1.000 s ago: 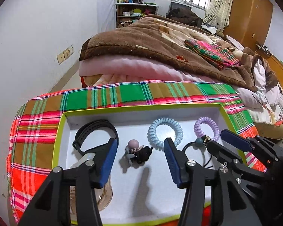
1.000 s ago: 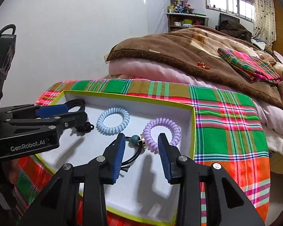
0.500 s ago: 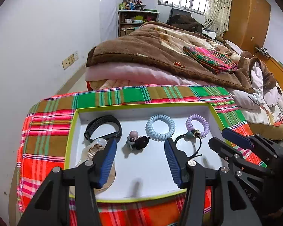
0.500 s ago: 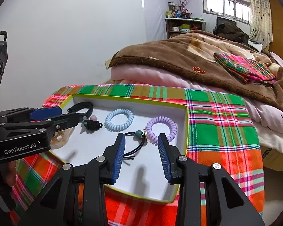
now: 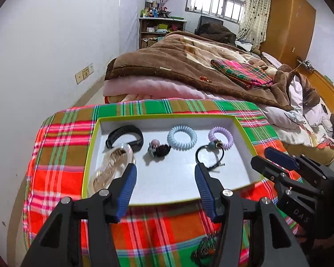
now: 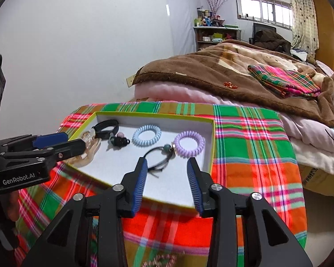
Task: Organize jewelry
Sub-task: 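Withdraw both tools from the box toward the remaining bracelets and clip, then grasp the rhinestone loop hair clip with the right tool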
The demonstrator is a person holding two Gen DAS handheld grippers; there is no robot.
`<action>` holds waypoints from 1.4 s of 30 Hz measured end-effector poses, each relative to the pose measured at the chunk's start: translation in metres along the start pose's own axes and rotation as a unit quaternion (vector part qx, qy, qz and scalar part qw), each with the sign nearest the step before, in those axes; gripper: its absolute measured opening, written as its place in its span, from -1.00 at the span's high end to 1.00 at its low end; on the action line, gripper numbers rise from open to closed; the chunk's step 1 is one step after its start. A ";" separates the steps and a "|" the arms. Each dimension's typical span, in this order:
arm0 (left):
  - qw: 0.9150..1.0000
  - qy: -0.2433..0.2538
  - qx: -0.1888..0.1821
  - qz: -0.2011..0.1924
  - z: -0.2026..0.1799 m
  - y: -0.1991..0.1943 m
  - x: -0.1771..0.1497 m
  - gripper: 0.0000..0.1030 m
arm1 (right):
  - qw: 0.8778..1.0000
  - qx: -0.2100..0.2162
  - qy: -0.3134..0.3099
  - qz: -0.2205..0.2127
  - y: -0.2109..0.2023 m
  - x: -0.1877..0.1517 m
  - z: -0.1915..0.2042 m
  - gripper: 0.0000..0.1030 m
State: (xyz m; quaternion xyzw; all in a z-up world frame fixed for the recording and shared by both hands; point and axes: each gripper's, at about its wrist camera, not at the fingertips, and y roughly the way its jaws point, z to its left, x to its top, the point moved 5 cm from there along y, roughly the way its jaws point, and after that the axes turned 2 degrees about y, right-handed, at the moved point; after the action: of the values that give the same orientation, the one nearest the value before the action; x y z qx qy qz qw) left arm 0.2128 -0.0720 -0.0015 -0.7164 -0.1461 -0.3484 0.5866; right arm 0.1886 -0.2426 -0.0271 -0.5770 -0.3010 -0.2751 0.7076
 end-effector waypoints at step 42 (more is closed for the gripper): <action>0.998 -0.044 -0.032 0.033 0.016 -0.030 -0.101 -0.16 | 0.996 -0.034 0.030 0.081 -0.015 -0.101 0.014 0.23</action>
State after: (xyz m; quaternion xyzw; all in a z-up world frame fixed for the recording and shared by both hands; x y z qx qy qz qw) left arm 0.1279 -0.0284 -0.0480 -0.7537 -0.1366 -0.3018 0.5676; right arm 0.1087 -0.2277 -0.0910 -0.6149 -0.2221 -0.2444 0.7161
